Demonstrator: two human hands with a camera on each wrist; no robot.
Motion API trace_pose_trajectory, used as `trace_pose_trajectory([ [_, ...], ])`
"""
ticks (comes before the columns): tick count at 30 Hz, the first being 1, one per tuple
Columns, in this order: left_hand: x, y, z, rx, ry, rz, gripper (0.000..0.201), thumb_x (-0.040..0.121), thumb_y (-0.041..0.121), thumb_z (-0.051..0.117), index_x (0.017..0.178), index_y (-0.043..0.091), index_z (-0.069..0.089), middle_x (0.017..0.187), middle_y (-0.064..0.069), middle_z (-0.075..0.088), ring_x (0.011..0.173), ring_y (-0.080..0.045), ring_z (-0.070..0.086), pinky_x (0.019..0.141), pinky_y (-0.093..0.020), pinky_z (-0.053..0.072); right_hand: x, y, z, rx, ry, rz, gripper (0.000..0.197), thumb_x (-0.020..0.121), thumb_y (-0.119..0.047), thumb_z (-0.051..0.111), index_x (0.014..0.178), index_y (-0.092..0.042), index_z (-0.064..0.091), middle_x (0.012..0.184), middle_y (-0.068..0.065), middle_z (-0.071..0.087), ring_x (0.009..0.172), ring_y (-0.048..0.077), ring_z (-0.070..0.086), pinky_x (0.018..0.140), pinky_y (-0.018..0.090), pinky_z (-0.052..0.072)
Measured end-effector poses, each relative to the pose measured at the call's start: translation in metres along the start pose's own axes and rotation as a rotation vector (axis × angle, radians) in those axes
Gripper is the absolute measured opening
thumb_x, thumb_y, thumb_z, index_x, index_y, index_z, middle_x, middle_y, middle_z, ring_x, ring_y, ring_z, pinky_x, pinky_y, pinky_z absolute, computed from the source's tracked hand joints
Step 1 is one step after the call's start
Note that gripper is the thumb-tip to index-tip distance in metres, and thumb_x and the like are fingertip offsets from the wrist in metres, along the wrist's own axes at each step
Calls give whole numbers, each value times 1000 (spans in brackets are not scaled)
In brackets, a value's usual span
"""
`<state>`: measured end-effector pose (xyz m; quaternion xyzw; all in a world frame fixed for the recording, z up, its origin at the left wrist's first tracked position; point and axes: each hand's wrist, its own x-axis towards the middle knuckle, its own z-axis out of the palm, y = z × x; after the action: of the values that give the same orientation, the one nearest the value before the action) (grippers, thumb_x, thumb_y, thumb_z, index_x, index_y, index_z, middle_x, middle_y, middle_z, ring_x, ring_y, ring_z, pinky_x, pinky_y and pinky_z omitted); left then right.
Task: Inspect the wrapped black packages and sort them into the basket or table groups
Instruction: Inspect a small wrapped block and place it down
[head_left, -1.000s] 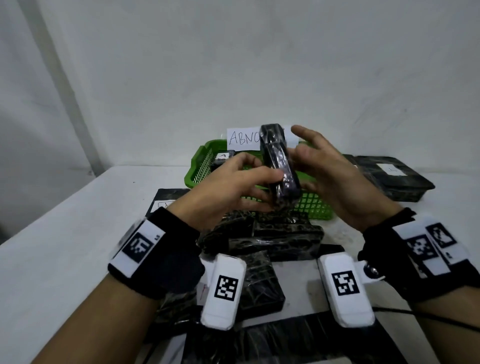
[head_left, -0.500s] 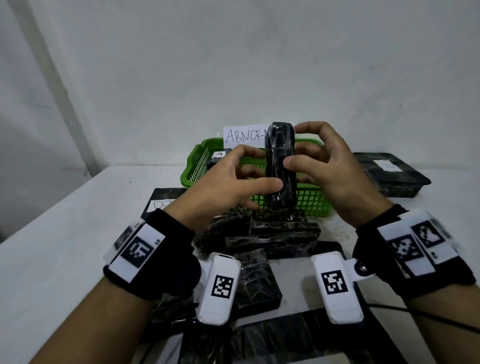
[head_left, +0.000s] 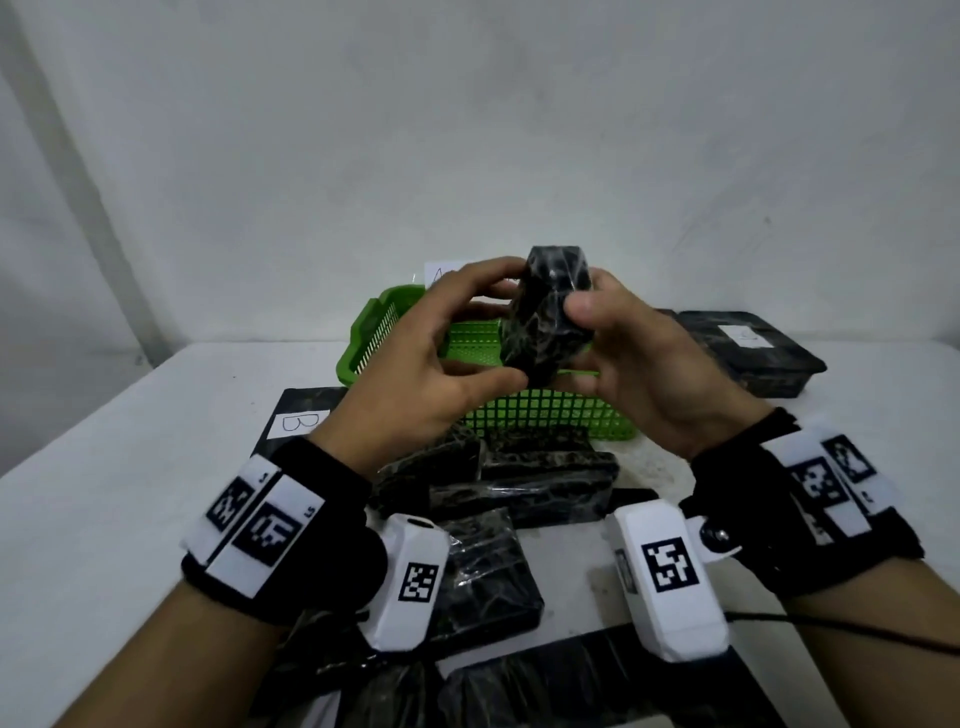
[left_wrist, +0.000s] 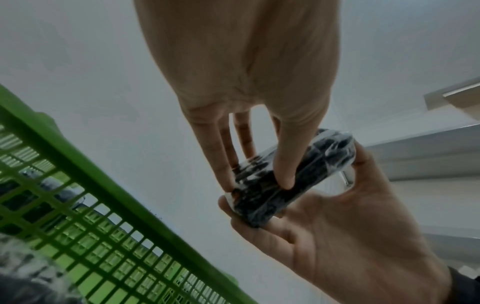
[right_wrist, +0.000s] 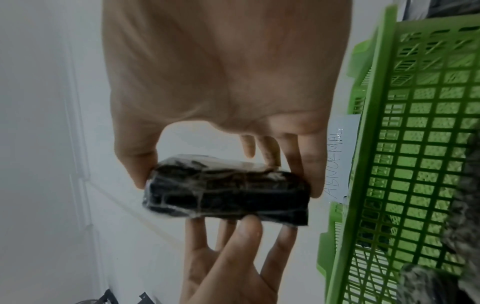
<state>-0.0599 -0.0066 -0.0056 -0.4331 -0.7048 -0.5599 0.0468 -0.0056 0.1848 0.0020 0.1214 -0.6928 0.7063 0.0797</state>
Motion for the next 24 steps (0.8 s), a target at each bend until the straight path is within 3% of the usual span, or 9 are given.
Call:
trace_pose_trajectory([
  [3, 2, 2, -3, -44, 11, -31, 47, 92, 16, 65, 136, 29, 55, 138, 2, 55, 125, -15, 58, 88, -35, 59, 2, 2, 0, -60, 66, -76, 85, 58, -42, 73, 134, -22, 41, 103, -5, 76, 95, 14, 73, 84, 35, 59],
  [6, 3, 10, -4, -223, 71, -256, 35, 96, 40, 53, 128, 28, 61, 133, -8, 58, 103, -18, 67, 77, -40, 61, 1, 3, 3, -140, 78, -157, 84, 59, -40, 78, 133, -28, 40, 129, -1, 65, 104, 9, 70, 86, 29, 57],
  [9, 3, 11, -4, -383, -22, -446, 56, 86, 61, 48, 126, 26, 63, 128, -13, 65, 94, -28, 70, 68, -36, 59, -1, 5, 4, -211, -15, -189, 95, 61, -28, 85, 140, -31, 33, 148, -6, 48, 125, 10, 61, 97, 27, 53],
  [13, 3, 16, -2, -532, -18, -439, 54, 84, 36, 62, 130, 10, 55, 115, -11, 68, 75, -20, 71, 57, -27, 56, -1, 7, 3, -273, -119, -145, 109, 60, -31, 84, 149, -35, 21, 160, -13, 28, 145, 5, 38, 115, 32, 41],
  [16, 4, 12, -1, -543, 8, -418, 56, 76, 21, 71, 129, 13, 53, 110, -6, 69, 77, -18, 72, 62, -28, 58, 4, 5, 3, -250, -27, -73, 98, 69, -56, 72, 150, -45, 19, 161, -13, 27, 148, 6, 31, 121, 42, 30],
  [18, 3, 8, -1, -490, 5, -385, 62, 76, 15, 80, 131, 17, 53, 120, -7, 66, 92, -19, 74, 72, -31, 60, 4, 2, 0, -285, 56, 13, 92, 74, -71, 63, 152, -47, 20, 152, -14, 43, 142, 7, 39, 120, 47, 27],
  [20, 2, 7, 0, -411, -20, -356, 69, 72, 16, 82, 133, 22, 52, 129, -5, 63, 102, -19, 72, 79, -32, 59, 2, 1, -4, -319, 83, 60, 85, 77, -67, 67, 149, -39, 35, 132, -15, 62, 131, 7, 53, 117, 50, 33],
  [22, 1, 7, 1, -348, -45, -327, 73, 66, 19, 79, 133, 26, 51, 129, 5, 63, 98, -14, 72, 80, -29, 58, 2, 1, -5, -340, 127, 56, 70, 71, -58, 75, 134, -31, 58, 117, -11, 73, 115, 8, 65, 109, 49, 44],
  [24, 0, 7, 2, -298, -53, -298, 73, 64, 19, 79, 132, 29, 51, 128, 9, 63, 93, -11, 71, 82, -27, 57, 5, 2, -1, -339, 202, 13, 61, 64, -47, 80, 119, -25, 68, 108, -5, 77, 104, 12, 71, 99, 45, 52],
])
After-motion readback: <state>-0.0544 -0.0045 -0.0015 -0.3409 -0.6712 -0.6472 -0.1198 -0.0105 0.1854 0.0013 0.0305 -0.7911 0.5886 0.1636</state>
